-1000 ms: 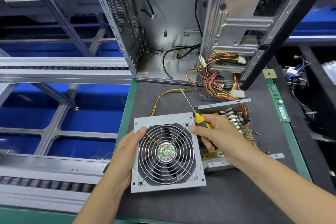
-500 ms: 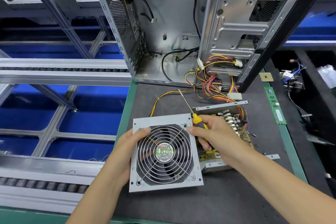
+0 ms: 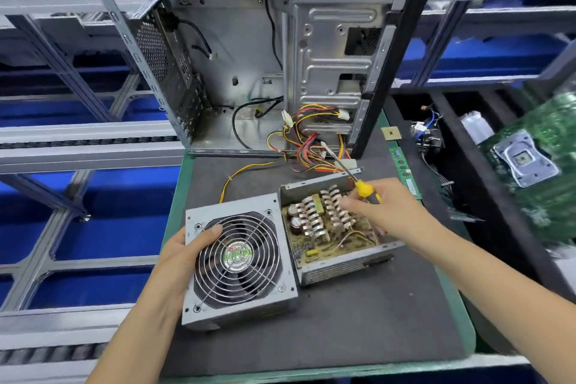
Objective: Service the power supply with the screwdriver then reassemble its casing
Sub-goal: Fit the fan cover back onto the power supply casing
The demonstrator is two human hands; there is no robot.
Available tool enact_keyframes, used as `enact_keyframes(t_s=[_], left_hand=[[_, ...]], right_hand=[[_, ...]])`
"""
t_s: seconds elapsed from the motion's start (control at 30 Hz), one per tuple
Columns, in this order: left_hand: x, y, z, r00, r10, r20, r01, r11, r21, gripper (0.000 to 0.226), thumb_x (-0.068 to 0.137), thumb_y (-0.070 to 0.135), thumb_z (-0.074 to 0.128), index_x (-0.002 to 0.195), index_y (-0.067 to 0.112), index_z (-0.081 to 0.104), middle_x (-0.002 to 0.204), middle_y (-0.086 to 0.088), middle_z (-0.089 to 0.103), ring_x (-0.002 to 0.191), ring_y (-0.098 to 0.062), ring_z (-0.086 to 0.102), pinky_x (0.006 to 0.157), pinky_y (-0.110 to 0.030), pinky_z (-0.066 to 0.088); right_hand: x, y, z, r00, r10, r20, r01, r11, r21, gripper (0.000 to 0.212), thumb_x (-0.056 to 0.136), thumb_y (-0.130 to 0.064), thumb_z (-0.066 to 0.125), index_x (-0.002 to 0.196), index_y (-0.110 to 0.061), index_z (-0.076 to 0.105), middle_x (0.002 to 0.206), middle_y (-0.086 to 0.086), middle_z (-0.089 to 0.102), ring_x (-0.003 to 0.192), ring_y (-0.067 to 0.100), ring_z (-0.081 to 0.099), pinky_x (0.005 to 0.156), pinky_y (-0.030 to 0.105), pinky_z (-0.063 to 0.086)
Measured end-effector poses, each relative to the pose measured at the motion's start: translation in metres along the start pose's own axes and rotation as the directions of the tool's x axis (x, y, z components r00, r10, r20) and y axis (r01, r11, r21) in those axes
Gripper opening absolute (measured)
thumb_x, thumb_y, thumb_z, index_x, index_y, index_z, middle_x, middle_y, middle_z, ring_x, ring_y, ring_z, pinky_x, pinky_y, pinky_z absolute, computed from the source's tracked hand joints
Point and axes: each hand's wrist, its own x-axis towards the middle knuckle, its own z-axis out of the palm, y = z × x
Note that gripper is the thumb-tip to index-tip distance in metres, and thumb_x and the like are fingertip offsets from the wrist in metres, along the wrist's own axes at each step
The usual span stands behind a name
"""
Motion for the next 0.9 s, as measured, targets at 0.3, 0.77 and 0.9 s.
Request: enact_keyframes(t_s=[0.3, 0.77, 0.9], left_hand=[[0.006, 0.003, -0.009, 1.000, -0.013, 0.011, 0.012, 0.996, 0.091, 0.041, 0.063, 0.023, 0.076, 0.100, 0.008, 0.068, 0.084, -0.015, 0.075, 0.062, -0.026, 0.073, 0.052, -0.033, 0.058], [0.021, 0.009, -0.031, 0.996, -0.057, 0.071, 0.051, 0.995, 0.084, 0.038, 0.069, 0.021, 0.072, 0.104, 0.006, 0.067, 0.087, -0.019, 0.074, 0.062, -0.029, 0.072, 0.053, -0.037, 0.059], [0.022, 0.009, -0.031, 0.994, -0.069, 0.083, 0.063, 0.995, 0.071, 0.040, 0.069, 0.022, 0.072, 0.105, 0.006, 0.067, 0.090, -0.021, 0.074, 0.065, -0.031, 0.072, 0.055, -0.039, 0.059]], right_hand=[[-0.043, 0.052, -0.036, 0.986, 0.049, 0.158, -0.040, 0.997, -0.058, 0.022, 0.082, -0.049, 0.063, 0.086, -0.030, 0.074, 0.058, -0.008, 0.061, 0.039, 0.015, 0.051, 0.049, 0.014, 0.040], [-0.020, 0.067, -0.035, 0.995, 0.098, -0.012, -0.097, 0.991, 0.092, 0.019, 0.075, -0.037, 0.077, 0.069, -0.020, 0.071, 0.058, -0.003, 0.067, 0.038, 0.012, 0.046, 0.042, 0.012, 0.035], [0.009, 0.076, -0.023, 0.984, 0.060, -0.167, -0.101, 0.962, -0.255, 0.010, 0.080, -0.024, 0.075, 0.072, -0.024, 0.069, 0.068, -0.010, 0.065, 0.042, 0.008, 0.050, 0.058, 0.025, 0.051]])
